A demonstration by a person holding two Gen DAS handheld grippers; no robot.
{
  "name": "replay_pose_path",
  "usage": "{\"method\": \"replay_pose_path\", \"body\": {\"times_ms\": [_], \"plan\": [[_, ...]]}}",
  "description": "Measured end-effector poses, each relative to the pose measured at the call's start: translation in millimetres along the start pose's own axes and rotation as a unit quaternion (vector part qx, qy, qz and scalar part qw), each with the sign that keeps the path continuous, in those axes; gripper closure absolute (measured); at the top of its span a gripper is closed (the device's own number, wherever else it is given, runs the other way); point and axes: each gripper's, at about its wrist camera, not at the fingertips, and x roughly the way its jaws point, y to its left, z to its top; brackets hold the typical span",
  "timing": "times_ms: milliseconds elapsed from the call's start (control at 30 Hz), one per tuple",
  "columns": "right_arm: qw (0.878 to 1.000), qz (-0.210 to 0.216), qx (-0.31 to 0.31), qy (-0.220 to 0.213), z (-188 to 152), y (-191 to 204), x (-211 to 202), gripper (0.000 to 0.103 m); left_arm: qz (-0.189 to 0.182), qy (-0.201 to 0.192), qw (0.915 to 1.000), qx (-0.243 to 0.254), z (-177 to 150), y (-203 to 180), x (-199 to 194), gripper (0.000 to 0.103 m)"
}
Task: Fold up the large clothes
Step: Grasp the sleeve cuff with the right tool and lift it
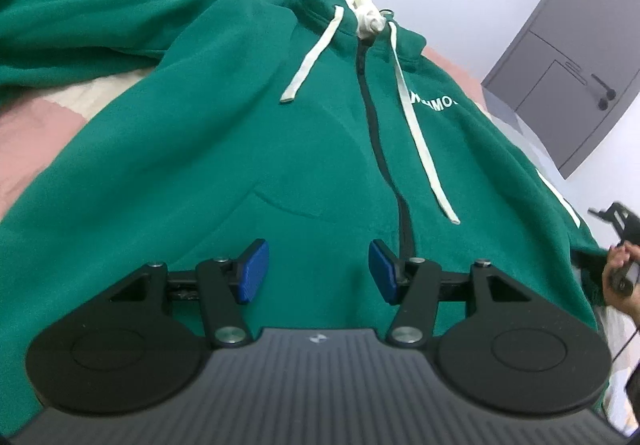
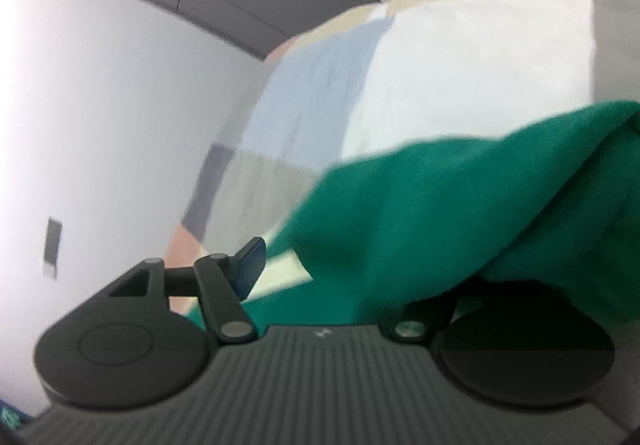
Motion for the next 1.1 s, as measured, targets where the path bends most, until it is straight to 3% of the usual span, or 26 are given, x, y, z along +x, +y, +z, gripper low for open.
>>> {"method": "replay_pose_path", "body": {"times_ms": [200, 467, 567, 733, 900, 1000, 1067, 1100], "plan": [[0.995, 0.090, -0.011, -0.045, 46.3, 26.6, -1.4, 0.033, -0.006, -0.002, 0.9999, 0.009, 0.5, -3.2, 4.1, 0.042], [0.971, 0.199, -0.087, -0.095, 86.6, 72.8, -36.2, 0.033, -0.001, -0.003, 0.9999, 0.011, -0.4, -5.3, 3.1, 0.042], [0.976, 0.172, -0.095, -0.089, 83.3, 60.4, -35.5, 0.033, 0.007, -0.004, 0.9998, 0.019, -2.4, -7.4, 2.1, 0.042], [0.994, 0.087, -0.038, -0.049, 71.2, 3.9, -7.6, 0.034, 0.024, -0.006, 0.9990, 0.038, -6.6, -10.3, 1.3, 0.042], [0.998, 0.035, -0.045, -0.023, 70.3, -26.2, 22.3, 0.037, 0.037, -0.005, 0.9978, 0.055, -10.2, -12.8, 6.9, 0.042], [0.998, 0.036, -0.038, -0.040, 77.3, -34.7, 23.2, 0.050, 0.044, -0.007, 0.9972, 0.060, -10.3, -14.6, 11.4, 0.042], [0.997, 0.026, -0.058, -0.048, 85.1, -29.8, 29.9, 0.073, 0.046, -0.011, 0.9971, 0.060, -9.0, -15.5, 13.8, 0.042], [0.996, 0.023, -0.070, -0.052, 90.1, -26.4, 33.4, 0.078, 0.046, -0.013, 0.9972, 0.058, -8.5, -15.5, 14.7, 0.042]]}}
